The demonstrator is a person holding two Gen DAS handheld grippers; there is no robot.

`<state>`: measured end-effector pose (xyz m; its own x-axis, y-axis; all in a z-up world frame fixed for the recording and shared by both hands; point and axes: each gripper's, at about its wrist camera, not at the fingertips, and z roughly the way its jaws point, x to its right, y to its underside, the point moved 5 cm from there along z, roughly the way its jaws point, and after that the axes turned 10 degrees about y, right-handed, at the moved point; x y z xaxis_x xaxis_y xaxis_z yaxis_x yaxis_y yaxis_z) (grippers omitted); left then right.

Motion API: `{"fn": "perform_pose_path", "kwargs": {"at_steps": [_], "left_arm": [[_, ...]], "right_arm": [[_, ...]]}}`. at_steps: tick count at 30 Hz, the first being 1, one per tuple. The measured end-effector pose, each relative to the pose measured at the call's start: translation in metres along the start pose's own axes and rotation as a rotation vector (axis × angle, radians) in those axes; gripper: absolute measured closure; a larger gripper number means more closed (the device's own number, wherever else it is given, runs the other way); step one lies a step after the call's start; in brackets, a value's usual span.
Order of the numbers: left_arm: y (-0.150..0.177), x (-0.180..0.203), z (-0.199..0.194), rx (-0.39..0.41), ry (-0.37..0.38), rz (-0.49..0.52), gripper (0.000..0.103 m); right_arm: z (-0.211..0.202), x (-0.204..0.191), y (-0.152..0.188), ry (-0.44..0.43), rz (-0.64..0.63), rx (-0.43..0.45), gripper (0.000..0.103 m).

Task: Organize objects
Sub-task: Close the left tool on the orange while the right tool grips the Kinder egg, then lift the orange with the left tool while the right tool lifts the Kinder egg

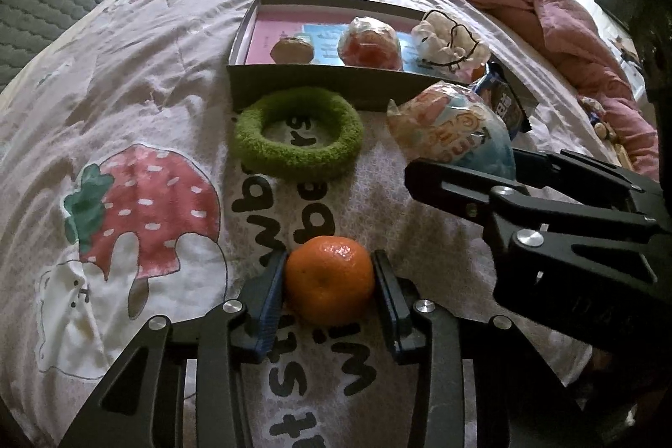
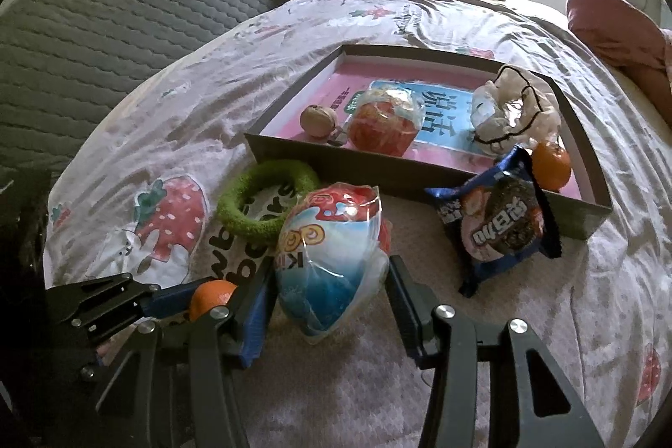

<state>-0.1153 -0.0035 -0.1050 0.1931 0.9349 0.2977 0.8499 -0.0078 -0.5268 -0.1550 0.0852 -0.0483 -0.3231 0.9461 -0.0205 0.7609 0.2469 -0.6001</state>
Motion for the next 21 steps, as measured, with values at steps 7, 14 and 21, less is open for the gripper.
{"fn": "perform_pose_path", "kwargs": {"at_steps": [7,14,21], "left_arm": [[0.003,0.004,-0.005,0.006,-0.004,0.002,0.063],[0.002,0.008,-0.015,0.029,-0.015,0.010,0.063],[0.000,0.015,-0.025,0.050,-0.023,0.014,0.063]], "right_arm": [[-0.010,0.002,0.003,0.001,-0.001,0.015,0.052],[-0.023,0.006,0.004,-0.009,0.008,0.043,0.052],[-0.035,0.012,0.006,-0.019,0.018,0.065,0.052]]}}
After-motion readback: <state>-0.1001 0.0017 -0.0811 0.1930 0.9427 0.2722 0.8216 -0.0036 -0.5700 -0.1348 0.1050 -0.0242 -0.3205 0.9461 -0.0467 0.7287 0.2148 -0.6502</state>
